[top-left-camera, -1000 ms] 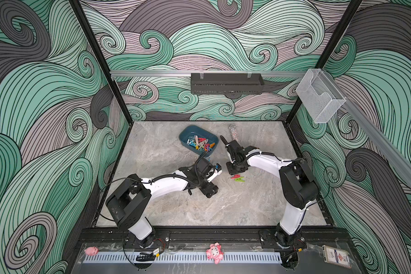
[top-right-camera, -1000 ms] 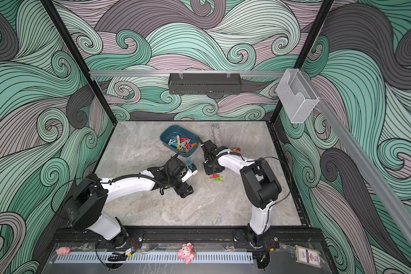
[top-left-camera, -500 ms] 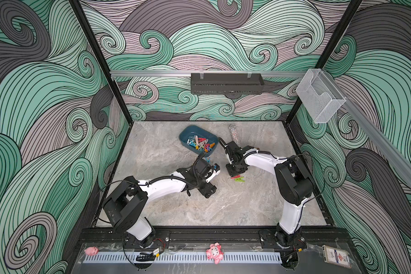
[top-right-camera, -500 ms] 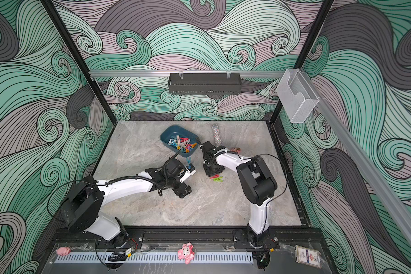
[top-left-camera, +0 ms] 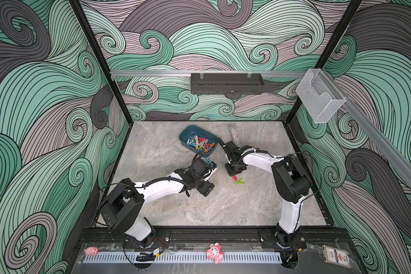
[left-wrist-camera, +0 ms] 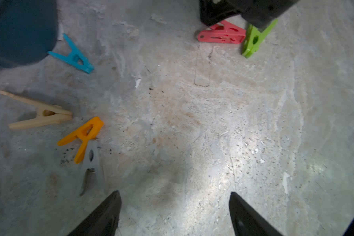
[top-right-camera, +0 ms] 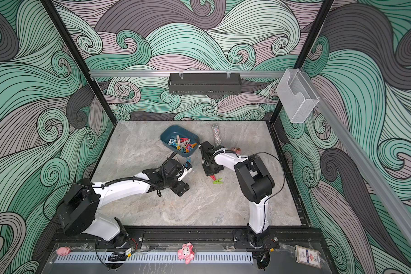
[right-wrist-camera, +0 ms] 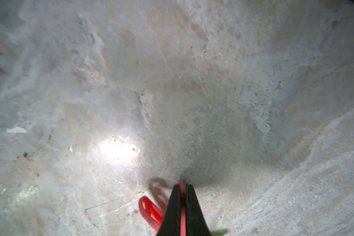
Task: Put the clothespins into the storage box
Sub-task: Pick up the clothespin from the center of the board, then place the clothespin in the storage box.
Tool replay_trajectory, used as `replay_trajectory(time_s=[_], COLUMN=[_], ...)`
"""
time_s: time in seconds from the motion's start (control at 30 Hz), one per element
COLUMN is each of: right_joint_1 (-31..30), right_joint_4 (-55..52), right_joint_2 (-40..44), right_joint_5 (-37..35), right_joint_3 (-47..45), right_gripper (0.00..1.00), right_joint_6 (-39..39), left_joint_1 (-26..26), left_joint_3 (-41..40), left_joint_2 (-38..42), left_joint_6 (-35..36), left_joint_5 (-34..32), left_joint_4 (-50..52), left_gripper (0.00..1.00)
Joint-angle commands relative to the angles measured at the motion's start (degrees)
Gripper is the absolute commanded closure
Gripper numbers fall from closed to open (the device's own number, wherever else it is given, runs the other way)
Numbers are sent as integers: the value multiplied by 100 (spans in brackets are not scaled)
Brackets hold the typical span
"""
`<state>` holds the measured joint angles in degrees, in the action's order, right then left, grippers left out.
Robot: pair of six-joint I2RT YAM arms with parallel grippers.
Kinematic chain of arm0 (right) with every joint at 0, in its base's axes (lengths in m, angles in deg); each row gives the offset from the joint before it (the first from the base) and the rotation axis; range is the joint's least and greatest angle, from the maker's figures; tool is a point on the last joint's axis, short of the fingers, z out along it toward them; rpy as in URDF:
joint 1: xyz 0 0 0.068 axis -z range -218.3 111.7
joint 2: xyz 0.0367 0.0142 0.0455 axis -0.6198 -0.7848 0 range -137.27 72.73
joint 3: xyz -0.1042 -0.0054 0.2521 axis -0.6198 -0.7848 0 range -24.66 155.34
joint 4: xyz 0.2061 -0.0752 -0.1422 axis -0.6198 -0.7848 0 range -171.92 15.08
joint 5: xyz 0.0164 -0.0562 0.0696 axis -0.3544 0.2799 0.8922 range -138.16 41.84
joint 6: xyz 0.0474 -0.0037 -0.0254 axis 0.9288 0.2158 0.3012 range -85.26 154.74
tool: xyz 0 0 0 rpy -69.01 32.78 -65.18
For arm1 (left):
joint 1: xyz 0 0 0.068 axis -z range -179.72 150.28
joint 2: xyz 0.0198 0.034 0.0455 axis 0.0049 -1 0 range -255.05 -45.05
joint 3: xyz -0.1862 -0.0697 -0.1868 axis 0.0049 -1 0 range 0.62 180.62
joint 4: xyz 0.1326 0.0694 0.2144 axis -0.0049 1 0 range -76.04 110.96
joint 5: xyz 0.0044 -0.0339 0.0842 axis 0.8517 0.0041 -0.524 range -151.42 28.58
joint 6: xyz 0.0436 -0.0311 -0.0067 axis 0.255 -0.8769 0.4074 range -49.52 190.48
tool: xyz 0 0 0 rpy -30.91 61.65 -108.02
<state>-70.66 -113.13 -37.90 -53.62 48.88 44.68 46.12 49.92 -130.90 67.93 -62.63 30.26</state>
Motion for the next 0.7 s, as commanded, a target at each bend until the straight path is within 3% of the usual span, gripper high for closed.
replay_trajectory(time_s=[0.0,0.13,0.33,0.67], right_joint_1=[-116,-292,-480,-362], right_joint_4=[-49,-217,-303,-527], right_joint_2=[285,292,-47,-1700], right_joint_5=[-31,14,11,-295], right_joint_3=[377,872,1803,4317], right_gripper=[93,94,95,95], right_joint_6=[192,421,660,856], left_joint_1=[-240,-625,-725,-849], left_joint_3=[94,346,148,114], left_joint_2=[193,287,772,956], left_joint_6=[-566,-1253,-1564,-1714], left_joint_5=[-917,-1310,-1632,-1702], left_joint_4=[232,785,727,569], left_gripper=[15,15,15,15])
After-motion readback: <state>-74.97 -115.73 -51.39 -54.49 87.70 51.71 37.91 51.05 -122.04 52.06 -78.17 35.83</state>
